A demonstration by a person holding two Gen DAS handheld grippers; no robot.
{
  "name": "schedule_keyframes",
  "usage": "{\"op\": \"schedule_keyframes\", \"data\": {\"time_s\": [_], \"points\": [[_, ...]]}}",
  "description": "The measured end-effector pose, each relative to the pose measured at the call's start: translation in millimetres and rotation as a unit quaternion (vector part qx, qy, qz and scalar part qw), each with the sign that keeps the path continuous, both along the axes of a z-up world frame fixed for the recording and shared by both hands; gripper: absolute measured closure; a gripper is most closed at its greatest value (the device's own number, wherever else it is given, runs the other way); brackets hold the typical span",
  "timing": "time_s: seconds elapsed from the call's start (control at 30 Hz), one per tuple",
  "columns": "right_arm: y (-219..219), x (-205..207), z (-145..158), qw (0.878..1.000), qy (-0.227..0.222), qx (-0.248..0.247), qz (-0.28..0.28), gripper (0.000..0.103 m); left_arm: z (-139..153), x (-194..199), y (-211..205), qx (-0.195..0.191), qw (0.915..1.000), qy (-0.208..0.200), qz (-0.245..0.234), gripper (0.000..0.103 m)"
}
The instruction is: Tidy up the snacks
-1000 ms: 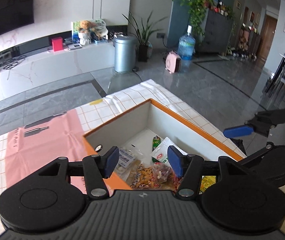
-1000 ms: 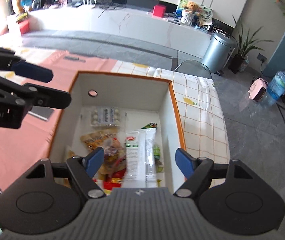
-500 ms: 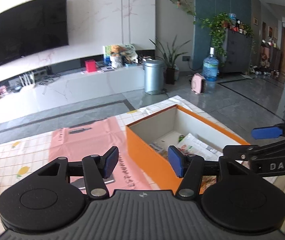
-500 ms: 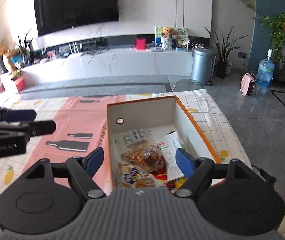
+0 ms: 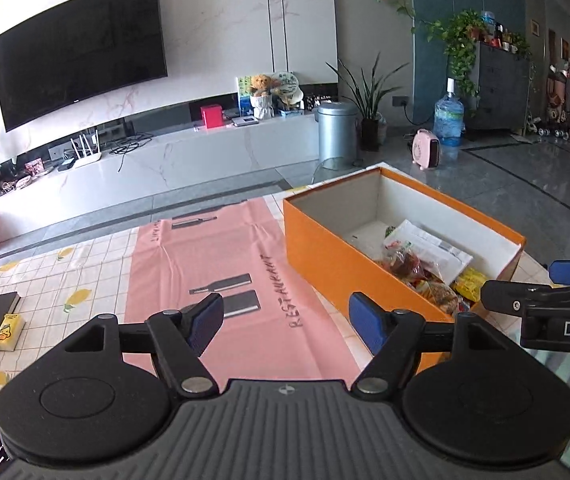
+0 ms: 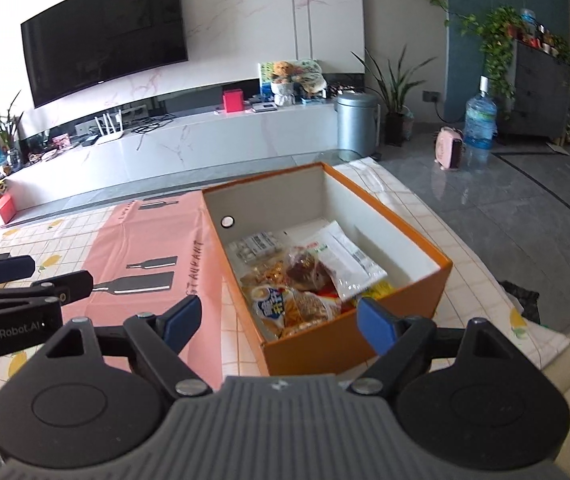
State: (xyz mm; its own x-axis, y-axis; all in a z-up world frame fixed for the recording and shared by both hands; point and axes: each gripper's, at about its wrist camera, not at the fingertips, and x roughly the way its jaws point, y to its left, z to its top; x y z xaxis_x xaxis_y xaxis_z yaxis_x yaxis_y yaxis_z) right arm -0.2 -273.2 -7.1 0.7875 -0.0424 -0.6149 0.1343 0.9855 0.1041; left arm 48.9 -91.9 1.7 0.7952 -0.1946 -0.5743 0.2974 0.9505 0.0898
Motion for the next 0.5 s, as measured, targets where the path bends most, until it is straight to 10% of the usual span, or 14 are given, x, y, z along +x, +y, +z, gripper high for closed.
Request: {"op": "schedule_keyframes", "data": {"time_s": [0.5], "points": [[14,-2,-6,1.0,0.013,-0.02,-0.002,0.016,-11,-7,14,-0.012,0.9995,0.026,0.009,0.017]]}}
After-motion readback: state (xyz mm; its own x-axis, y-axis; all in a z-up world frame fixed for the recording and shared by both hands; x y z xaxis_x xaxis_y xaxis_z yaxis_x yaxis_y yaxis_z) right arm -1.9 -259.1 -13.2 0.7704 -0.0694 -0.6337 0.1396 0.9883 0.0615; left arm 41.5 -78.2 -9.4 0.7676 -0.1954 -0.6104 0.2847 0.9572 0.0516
